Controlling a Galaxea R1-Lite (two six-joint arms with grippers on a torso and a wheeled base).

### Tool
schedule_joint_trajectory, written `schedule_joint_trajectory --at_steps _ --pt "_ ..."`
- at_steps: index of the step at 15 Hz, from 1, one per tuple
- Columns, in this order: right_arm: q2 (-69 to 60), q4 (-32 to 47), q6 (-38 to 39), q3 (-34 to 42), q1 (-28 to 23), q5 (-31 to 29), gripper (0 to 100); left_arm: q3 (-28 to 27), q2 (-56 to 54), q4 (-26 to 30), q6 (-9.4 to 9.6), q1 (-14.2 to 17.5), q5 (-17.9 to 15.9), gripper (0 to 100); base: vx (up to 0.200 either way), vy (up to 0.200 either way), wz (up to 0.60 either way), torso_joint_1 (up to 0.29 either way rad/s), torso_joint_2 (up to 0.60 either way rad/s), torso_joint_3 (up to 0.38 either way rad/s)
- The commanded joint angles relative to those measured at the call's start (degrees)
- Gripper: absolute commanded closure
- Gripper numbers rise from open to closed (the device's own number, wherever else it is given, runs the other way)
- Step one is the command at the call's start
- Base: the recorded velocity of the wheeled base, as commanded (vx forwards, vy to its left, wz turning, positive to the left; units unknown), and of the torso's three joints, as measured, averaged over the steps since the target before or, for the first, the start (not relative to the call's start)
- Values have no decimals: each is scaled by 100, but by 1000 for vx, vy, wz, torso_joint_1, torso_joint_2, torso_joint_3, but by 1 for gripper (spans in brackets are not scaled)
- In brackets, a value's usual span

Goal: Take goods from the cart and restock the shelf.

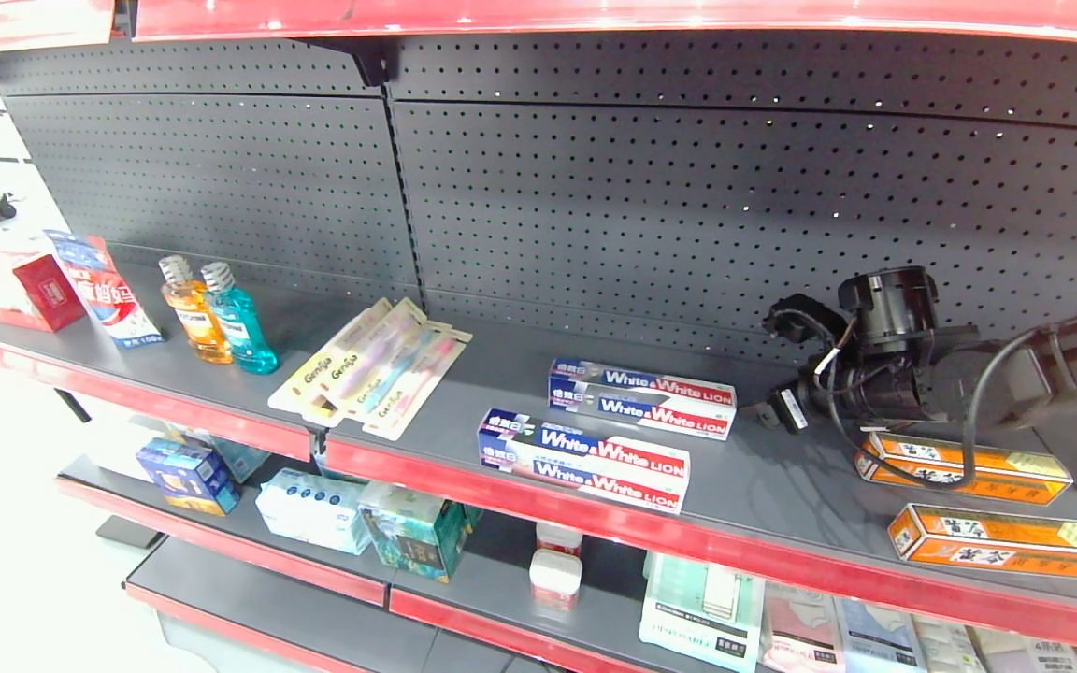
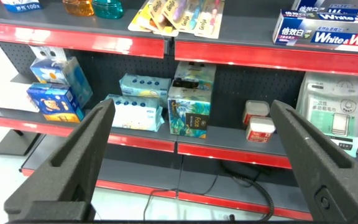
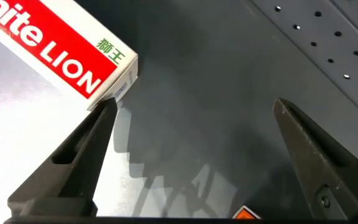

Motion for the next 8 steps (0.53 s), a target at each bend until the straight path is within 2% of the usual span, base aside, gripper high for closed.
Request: schedule_joint_trajectory --at_steps 1,8 --pt "31 -1 1 -15 88 0 0 0 9 0 2 0 1 0 0 0 0 0 0 0" --pt "101 -1 1 -103 175 -8 0 0 9 -9 2 0 1 0 0 0 0 0 0 0"
